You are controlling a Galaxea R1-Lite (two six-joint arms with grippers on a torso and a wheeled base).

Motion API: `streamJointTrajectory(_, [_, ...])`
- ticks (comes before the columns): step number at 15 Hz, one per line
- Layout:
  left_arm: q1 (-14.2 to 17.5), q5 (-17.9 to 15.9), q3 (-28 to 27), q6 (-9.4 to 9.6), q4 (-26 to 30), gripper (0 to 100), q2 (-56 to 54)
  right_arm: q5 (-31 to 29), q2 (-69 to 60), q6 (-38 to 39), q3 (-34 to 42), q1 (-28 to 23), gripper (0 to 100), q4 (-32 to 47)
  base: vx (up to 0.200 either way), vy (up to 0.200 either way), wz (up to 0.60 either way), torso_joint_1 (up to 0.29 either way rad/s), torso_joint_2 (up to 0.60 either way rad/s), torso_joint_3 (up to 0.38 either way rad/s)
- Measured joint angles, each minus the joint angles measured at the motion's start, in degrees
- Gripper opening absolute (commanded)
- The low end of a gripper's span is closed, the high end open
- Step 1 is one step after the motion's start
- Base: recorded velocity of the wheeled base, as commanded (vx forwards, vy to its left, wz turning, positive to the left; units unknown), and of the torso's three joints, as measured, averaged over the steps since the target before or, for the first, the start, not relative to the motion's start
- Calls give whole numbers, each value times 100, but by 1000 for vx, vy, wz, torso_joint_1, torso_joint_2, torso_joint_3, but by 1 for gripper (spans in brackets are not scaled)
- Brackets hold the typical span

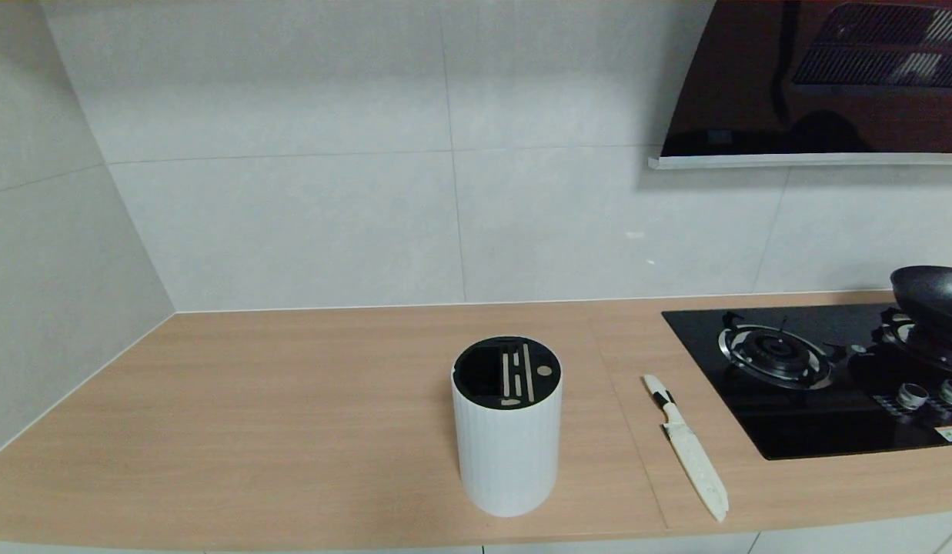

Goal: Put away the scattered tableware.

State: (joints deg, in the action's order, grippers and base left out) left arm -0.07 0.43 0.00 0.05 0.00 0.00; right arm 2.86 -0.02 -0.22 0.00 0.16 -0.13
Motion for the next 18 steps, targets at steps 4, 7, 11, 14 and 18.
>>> streamJointTrajectory(4, [-2,0,0,-5,0,100,0,-11,2,-44,-13,0,100,-35,0,0,0,0,0,0])
streamJointTrajectory(7, [0,0,0,-5,0,100,0,129,23,46,-313,0,100,-95,0,0,0,0,0,0])
streamJointTrajectory(11, [-2,0,0,-5,0,100,0,627,707,95,-1104,11,100,357,0,0,0,0,0,0])
streamJointTrajectory(14, [0,0,0,-5,0,100,0,655,1815,-117,-1408,22,100,401,0,0,0,0,0,0])
streamJointTrajectory(18, [-4,-2,0,-5,0,100,0,652,3753,-212,-1799,162,100,29,0,0,0,0,0,0])
